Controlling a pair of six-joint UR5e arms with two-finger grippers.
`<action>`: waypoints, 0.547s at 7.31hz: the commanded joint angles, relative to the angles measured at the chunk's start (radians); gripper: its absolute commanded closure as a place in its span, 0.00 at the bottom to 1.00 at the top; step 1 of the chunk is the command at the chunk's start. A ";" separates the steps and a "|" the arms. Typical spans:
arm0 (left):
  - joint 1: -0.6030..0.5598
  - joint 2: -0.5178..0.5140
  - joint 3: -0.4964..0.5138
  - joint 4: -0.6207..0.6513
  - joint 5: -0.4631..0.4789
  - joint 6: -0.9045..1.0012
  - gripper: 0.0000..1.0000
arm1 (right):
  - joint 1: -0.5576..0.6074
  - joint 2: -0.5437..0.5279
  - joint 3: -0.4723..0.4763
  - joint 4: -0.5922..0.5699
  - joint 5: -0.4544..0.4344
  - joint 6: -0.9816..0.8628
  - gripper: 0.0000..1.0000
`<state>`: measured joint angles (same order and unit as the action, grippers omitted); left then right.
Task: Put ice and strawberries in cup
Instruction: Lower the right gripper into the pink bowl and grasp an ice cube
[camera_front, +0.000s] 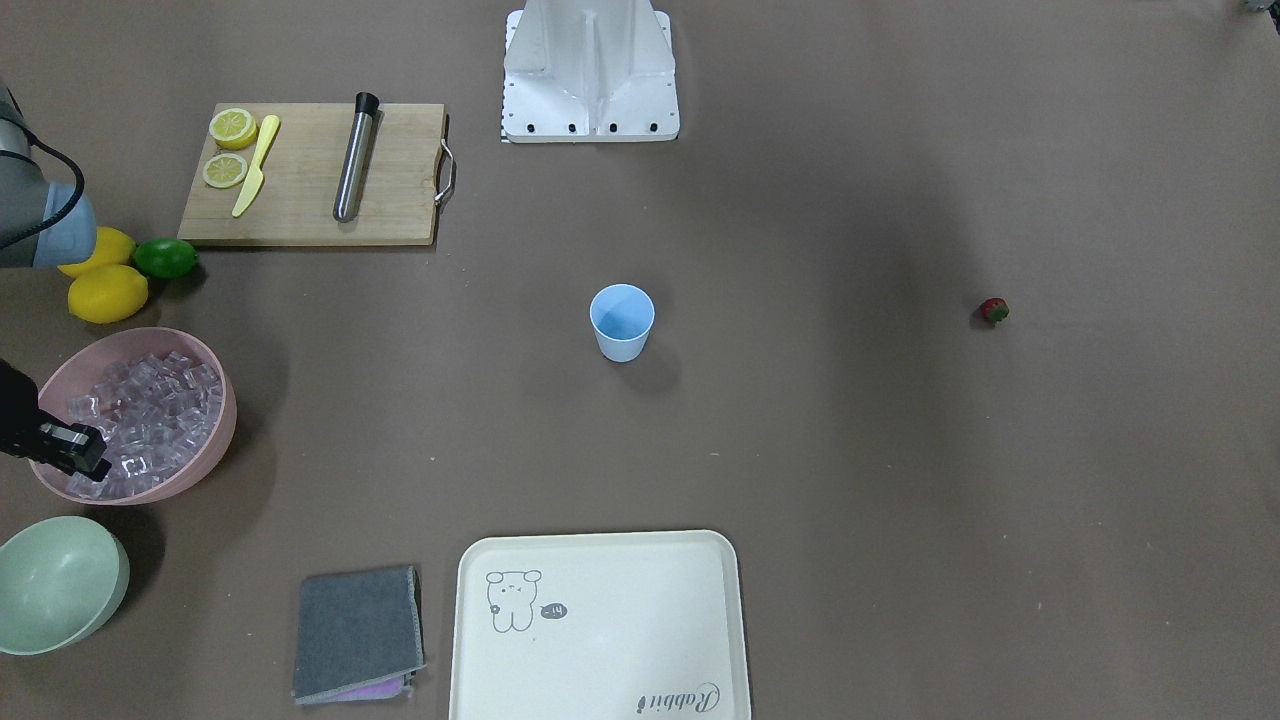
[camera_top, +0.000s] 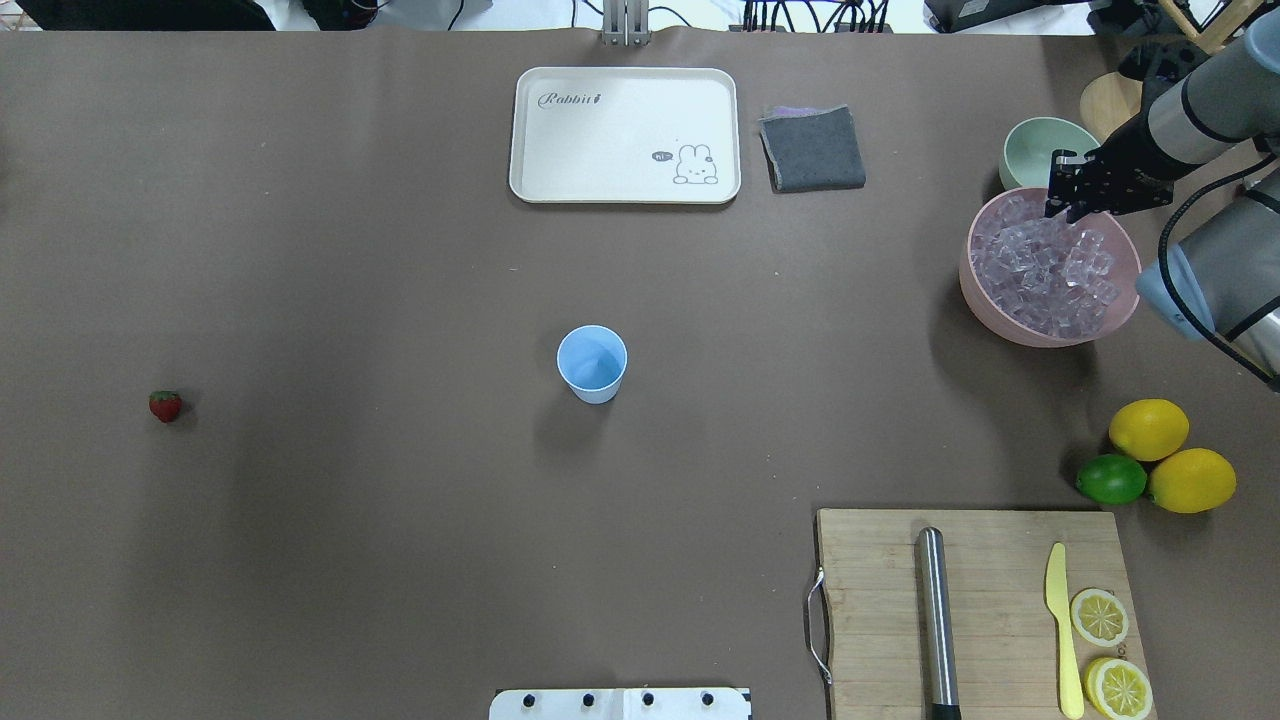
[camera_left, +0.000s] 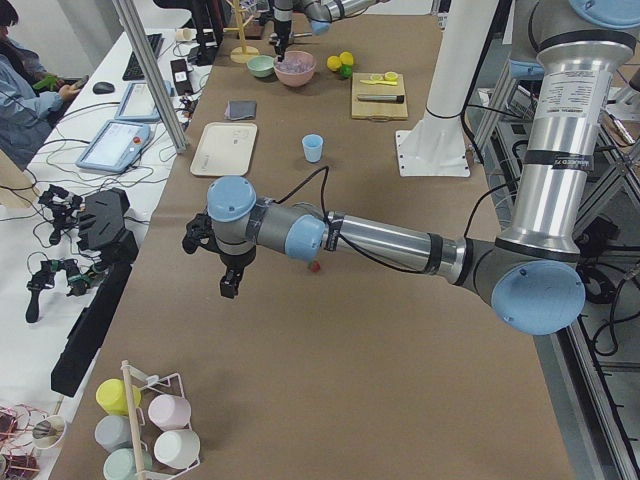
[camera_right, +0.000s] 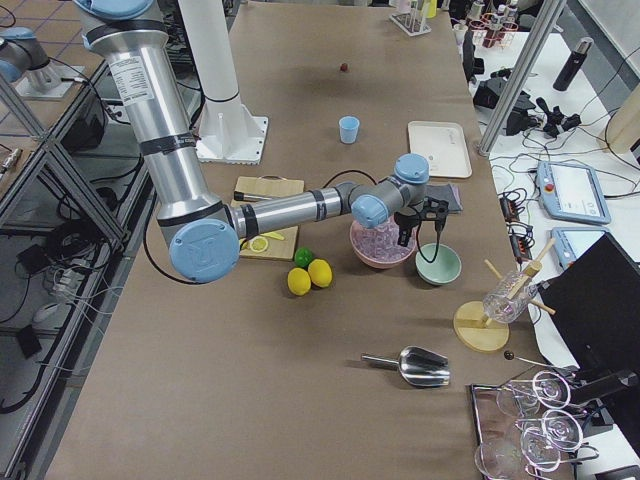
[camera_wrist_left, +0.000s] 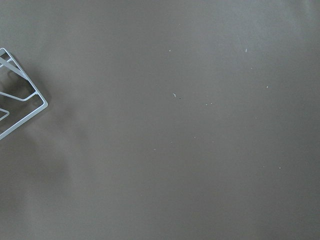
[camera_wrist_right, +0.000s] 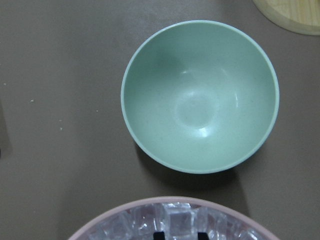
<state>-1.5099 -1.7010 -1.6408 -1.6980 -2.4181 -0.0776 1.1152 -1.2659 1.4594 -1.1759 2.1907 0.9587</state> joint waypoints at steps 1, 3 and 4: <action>0.000 0.003 0.003 -0.005 0.001 -0.001 0.02 | 0.000 0.003 0.001 -0.001 -0.003 -0.002 0.80; 0.013 0.001 0.004 -0.005 0.001 -0.002 0.02 | 0.000 0.016 0.039 -0.013 0.006 -0.002 0.84; 0.014 0.001 0.004 -0.005 0.001 -0.002 0.02 | -0.001 0.025 0.054 -0.021 0.009 0.000 0.85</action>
<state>-1.5010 -1.6995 -1.6374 -1.7027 -2.4176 -0.0792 1.1149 -1.2508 1.4895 -1.1862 2.1946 0.9576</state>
